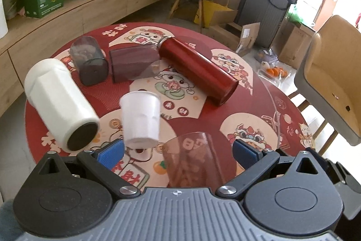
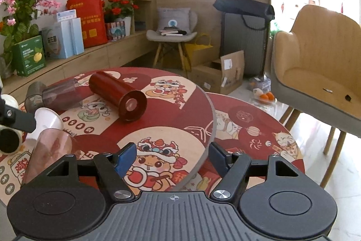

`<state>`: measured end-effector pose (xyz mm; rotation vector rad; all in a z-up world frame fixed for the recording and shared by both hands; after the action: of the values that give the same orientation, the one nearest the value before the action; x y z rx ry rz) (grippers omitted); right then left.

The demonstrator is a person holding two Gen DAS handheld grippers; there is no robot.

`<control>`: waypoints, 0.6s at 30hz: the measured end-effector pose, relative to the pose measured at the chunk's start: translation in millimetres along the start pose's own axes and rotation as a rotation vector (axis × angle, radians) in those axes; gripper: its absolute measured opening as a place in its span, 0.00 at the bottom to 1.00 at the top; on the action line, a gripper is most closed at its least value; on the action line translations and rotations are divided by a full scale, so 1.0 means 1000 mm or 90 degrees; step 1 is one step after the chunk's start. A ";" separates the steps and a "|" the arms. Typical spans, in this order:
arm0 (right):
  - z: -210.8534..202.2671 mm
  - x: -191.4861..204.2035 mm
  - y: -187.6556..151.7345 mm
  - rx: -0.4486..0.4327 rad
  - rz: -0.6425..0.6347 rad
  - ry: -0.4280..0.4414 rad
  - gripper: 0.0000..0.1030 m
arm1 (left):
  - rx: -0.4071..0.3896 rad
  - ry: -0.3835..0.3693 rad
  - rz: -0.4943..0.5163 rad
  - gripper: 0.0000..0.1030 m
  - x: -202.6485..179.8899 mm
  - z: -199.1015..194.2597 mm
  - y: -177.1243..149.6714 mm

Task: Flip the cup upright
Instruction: 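Lift the brown cup with the right gripper and rotate it upright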

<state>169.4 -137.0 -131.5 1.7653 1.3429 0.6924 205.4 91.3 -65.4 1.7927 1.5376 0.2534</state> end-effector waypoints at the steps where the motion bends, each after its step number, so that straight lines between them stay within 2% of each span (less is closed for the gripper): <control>1: 0.000 -0.001 0.000 0.003 0.002 0.001 0.65 | 0.002 -0.003 0.003 1.00 -0.003 0.001 0.000; 8: 0.000 -0.001 -0.001 0.009 0.002 0.008 0.65 | 0.038 0.021 -0.024 0.98 -0.002 0.030 -0.006; 12: 0.000 0.002 -0.002 0.010 -0.005 0.006 0.66 | 0.053 0.036 -0.006 0.97 -0.001 0.045 -0.008; 15: 0.002 0.003 -0.002 0.016 -0.006 0.010 0.66 | 0.080 0.043 0.017 0.92 -0.002 0.052 -0.011; 18: 0.004 0.003 -0.002 0.021 -0.007 0.011 0.66 | 0.068 0.028 0.038 0.84 -0.003 0.049 -0.012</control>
<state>172.2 -134.8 -135.8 1.7792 1.3824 0.6852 223.6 68.9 -106.5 1.9295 1.5567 0.2457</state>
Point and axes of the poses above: each gripper's, at about its wrist camera, not at the fingertips, and z roughly the way its jaws point, x to its left, y to its top, the point moved 2 cm from there along z, roughly the way its jaws point, and after that the axes turned 10 degrees about -y, right-handed, at the moved point
